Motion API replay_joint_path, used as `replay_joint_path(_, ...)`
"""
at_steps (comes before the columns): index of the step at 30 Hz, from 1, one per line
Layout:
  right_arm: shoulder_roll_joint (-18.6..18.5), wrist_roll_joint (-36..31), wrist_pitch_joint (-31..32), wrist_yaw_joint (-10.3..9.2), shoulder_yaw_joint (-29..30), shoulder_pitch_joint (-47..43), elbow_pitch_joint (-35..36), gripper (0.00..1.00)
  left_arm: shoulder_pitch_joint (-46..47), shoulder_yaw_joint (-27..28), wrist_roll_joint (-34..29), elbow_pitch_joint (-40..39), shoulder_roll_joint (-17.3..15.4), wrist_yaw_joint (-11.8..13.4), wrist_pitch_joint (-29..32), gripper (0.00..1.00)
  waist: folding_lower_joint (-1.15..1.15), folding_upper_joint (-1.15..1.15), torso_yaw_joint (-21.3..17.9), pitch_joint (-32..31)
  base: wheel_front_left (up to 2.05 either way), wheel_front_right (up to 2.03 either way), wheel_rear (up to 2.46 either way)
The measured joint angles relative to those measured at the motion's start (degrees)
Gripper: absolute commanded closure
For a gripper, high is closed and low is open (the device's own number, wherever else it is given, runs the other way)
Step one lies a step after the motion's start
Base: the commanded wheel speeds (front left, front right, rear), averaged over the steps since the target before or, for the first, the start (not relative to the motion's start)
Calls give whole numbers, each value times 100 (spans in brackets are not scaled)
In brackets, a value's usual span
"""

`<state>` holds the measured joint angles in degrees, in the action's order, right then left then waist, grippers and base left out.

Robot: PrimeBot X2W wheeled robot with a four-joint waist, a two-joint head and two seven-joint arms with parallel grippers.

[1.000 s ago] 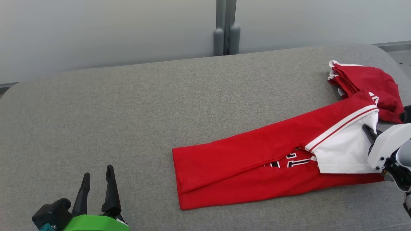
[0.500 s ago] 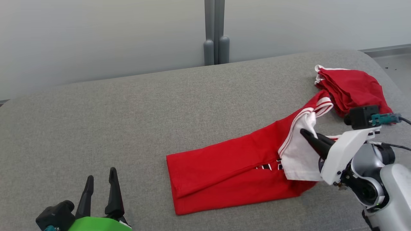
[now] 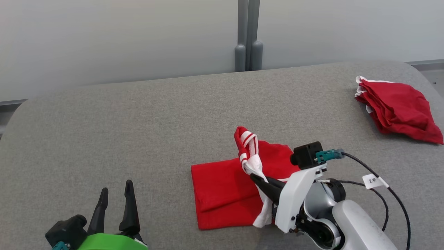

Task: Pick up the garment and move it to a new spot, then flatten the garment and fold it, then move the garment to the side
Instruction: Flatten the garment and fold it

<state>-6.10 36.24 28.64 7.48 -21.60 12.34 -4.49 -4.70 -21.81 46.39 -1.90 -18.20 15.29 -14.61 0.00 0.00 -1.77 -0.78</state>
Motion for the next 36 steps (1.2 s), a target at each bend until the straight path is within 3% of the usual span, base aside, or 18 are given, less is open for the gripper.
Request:
replay_joint_path(8,315,-176,-773,0,-196,404,-1651,100,135,-189,-34,90,81,-77,69,0,0,0,360,-10,0,0,0)
replay_joint_path(25,324,1160,-1909,0,-1656,1573,-3822,100,327,-456,-109,242,187,-175,151,0,0,0,1003,-95,0,0,0)
replay_joint_path(26,324,1230,-1949,0,-1725,1613,-3884,91,327,-454,-109,241,185,-172,151,0,0,0,1018,-98,0,0,0)
replay_joint_path(29,325,1456,-2062,0,-1918,1706,-4036,42,326,-450,-109,234,166,-167,152,0,0,0,1045,-108,0,0,0)
replay_joint_path(30,323,1539,-2084,0,-1982,1747,-4076,16,326,-450,-109,232,158,-165,152,0,0,0,1045,-108,0,0,0)
replay_joint_path(31,321,1635,-2128,0,-2040,1778,-4092,0,325,-447,-109,229,153,-158,152,0,0,0,1045,-108,0,0,0)
replay_joint_path(36,327,2145,-2304,0,-2361,1964,-4095,0,323,-439,-109,216,119,-130,156,0,0,0,1014,-121,0,0,0)
